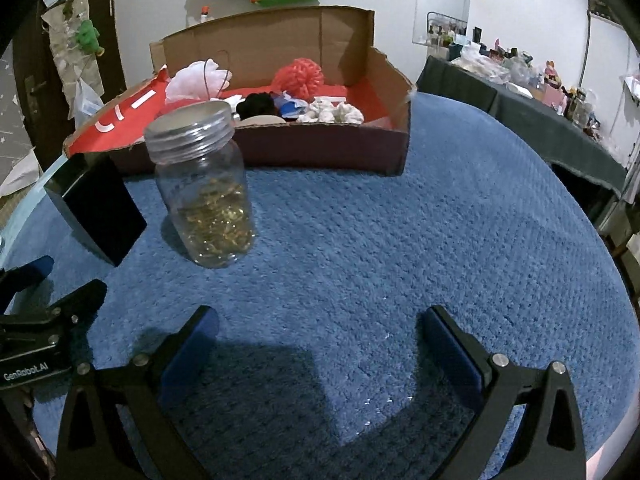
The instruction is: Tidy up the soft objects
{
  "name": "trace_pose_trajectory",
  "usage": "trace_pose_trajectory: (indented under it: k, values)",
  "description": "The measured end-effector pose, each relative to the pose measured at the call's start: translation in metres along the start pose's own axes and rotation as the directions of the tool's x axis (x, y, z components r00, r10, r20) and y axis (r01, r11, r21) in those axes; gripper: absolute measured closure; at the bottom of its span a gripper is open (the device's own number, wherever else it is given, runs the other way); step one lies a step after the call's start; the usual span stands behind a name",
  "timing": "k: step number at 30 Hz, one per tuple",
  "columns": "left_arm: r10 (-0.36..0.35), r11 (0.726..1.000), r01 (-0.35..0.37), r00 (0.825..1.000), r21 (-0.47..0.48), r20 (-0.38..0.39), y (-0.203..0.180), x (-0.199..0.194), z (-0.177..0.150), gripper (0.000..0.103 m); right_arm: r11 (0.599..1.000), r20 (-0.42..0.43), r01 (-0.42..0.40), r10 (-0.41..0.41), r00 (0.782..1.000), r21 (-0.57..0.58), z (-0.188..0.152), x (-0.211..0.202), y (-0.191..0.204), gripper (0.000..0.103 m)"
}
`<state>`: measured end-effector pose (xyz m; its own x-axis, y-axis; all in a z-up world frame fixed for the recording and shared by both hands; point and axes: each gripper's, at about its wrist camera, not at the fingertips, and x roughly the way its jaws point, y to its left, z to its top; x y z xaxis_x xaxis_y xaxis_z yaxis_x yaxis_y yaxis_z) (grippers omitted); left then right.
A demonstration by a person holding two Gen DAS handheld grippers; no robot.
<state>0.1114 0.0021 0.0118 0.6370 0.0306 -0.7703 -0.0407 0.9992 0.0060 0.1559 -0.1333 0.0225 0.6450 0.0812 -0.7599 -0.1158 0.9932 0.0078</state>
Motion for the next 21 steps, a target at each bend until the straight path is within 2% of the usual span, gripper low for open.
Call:
trace_pose_trajectory:
  k: [21]
  values:
    - [-0.004,1.000,0.004,1.000,0.004,-0.001,-0.0003,-0.0013,-0.0001,0.000,1.000,-0.001,0.000,0.000,1.000,0.001,0.0016,0.0010,0.0012,0.000]
